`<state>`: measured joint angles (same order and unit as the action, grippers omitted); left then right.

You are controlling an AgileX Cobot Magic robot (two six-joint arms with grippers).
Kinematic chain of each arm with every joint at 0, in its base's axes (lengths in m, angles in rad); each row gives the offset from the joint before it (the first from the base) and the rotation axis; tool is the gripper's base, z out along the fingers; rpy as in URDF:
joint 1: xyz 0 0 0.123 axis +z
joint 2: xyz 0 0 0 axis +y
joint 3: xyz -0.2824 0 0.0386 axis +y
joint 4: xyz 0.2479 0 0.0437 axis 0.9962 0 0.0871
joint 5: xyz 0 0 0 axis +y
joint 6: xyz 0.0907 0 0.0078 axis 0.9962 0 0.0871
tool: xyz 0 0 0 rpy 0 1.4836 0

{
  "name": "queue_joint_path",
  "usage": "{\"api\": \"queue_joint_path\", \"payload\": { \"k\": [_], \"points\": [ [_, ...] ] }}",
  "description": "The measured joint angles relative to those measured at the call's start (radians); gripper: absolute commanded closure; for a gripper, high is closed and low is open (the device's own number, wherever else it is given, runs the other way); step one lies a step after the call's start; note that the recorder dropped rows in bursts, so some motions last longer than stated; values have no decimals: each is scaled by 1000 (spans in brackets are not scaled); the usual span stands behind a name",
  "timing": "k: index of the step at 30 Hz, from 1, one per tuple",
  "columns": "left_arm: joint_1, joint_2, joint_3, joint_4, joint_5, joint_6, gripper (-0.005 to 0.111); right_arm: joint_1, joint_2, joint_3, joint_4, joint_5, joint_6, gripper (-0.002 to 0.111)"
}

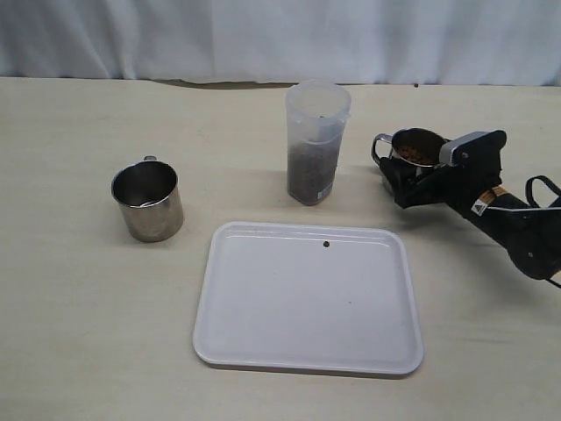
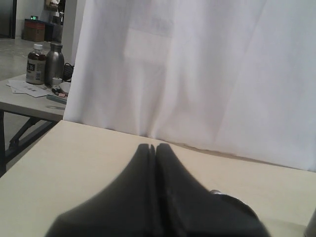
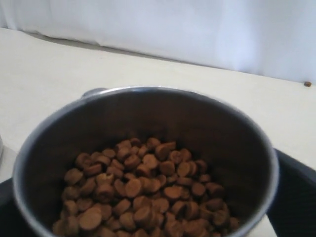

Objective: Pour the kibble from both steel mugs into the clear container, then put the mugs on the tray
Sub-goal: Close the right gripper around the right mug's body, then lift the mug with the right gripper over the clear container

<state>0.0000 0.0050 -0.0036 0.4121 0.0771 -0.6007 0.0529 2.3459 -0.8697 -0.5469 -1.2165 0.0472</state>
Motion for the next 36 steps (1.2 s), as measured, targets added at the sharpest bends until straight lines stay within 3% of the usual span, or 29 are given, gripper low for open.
{"api": "queue_joint_path", "payload": {
  "k": [4,6,11,18,21,29,36],
  "points": [
    [0,0,0,0,0,0,107,0,25,0,4,0,0,40],
    [0,0,0,0,0,0,107,0,29,0,6,0,2,50],
    [0,0,0,0,0,0,107,0,29,0,8,0,26,103],
    [0,0,0,0,0,0,107,0,3,5,15,21,120,103],
    [0,0,0,0,0,0,107,0,-122,35,68,63,212,103],
    [0,0,0,0,0,0,107,8,-478,37,59,410,223,103],
    [0,0,0,0,0,0,107,115,-654,12,59,677,186,103]
  ]
}}
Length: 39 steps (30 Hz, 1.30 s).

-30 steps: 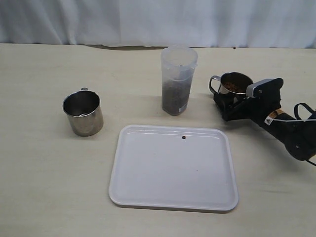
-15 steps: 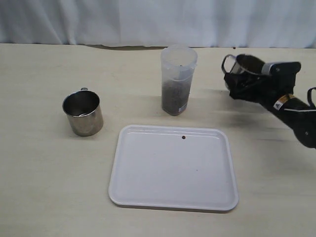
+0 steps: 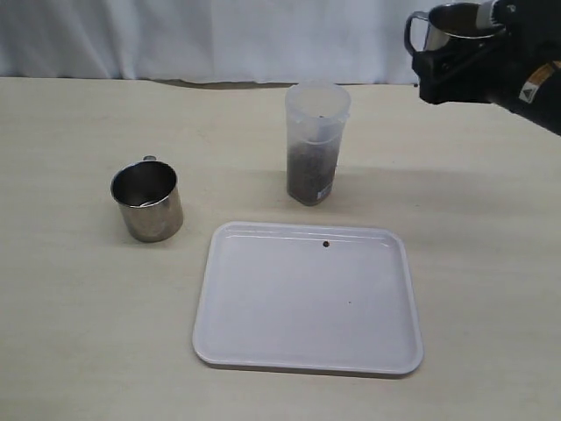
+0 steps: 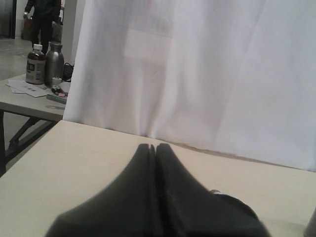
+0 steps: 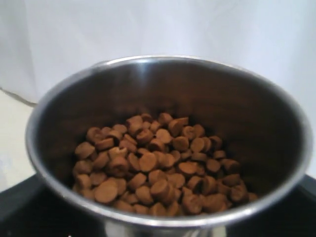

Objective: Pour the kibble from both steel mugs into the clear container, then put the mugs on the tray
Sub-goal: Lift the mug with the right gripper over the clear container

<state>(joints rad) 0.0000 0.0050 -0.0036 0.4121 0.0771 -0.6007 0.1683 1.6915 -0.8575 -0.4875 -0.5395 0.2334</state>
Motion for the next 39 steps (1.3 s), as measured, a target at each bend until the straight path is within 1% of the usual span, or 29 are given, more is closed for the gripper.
{"api": "queue_joint_path", "payload": {
  "k": [4,8,10,14,20,23,26,32,39],
  "points": [
    [0,-2,0,0,0,0,107,100,-31,-58,12,174,-77,103],
    [0,-2,0,0,0,0,107,177,-34,-79,105,239,-216,103],
    [0,-2,0,0,0,0,107,216,-34,-83,189,248,-340,103],
    [0,-2,0,0,0,0,107,268,-34,-85,416,263,-646,103],
    [0,-2,0,0,0,0,107,326,-34,-85,738,264,-1057,103],
    [0,-2,0,0,0,0,107,342,-34,-85,847,255,-1217,103],
    [0,-2,0,0,0,0,107,345,-34,-85,882,247,-1278,103],
    [0,-2,0,0,0,0,107,345,-34,-85,890,211,-1397,103],
    [0,-2,0,0,0,0,107,345,-34,-85,894,184,-1468,103]
  ]
}}
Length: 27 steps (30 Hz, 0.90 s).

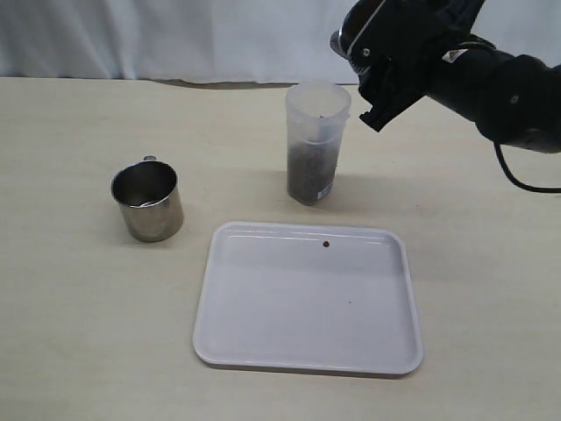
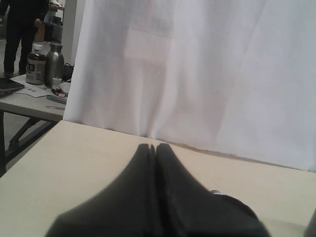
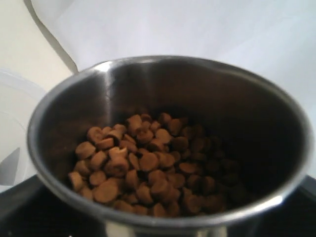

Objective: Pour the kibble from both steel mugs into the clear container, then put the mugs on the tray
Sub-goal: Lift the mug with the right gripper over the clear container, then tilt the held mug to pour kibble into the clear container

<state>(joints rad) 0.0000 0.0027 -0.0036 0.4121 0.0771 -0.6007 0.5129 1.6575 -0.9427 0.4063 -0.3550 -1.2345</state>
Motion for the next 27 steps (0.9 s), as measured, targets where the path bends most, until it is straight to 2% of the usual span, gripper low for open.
{"api": "queue_joint_path", "payload": {
  "k": [10,27],
  "points": [
    [0,0,0,0,0,0,107,0,33,-11,0,-30,-78,103],
    [0,0,0,0,0,0,107,0,135,-137,4,-32,-169,103]
  ]
}}
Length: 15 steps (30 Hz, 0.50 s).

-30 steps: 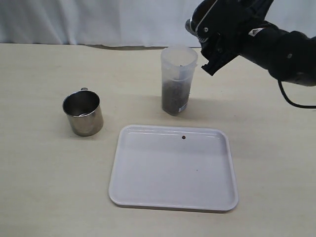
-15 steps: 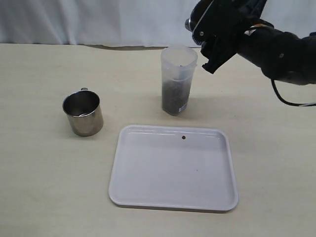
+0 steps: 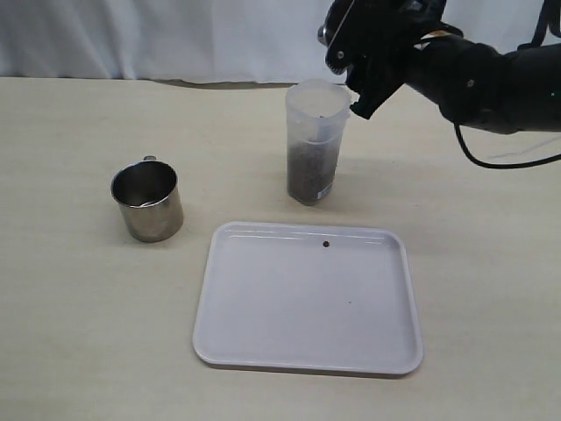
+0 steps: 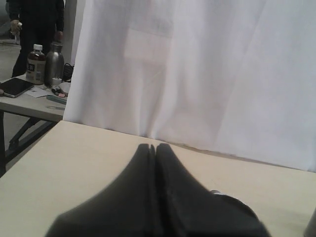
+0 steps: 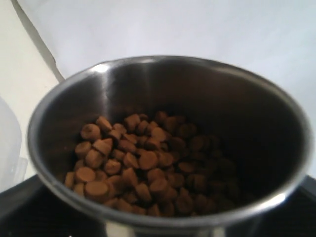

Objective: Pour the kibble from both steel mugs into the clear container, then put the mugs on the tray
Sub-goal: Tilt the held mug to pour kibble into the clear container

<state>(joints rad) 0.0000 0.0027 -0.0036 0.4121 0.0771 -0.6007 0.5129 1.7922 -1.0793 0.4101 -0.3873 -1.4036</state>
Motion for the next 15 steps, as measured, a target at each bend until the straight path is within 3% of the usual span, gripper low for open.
{"api": "queue_joint_path", "payload": {
  "k": [15],
  "points": [
    [0,0,0,0,0,0,107,0,24,-2,0,4,-165,103]
  ]
}}
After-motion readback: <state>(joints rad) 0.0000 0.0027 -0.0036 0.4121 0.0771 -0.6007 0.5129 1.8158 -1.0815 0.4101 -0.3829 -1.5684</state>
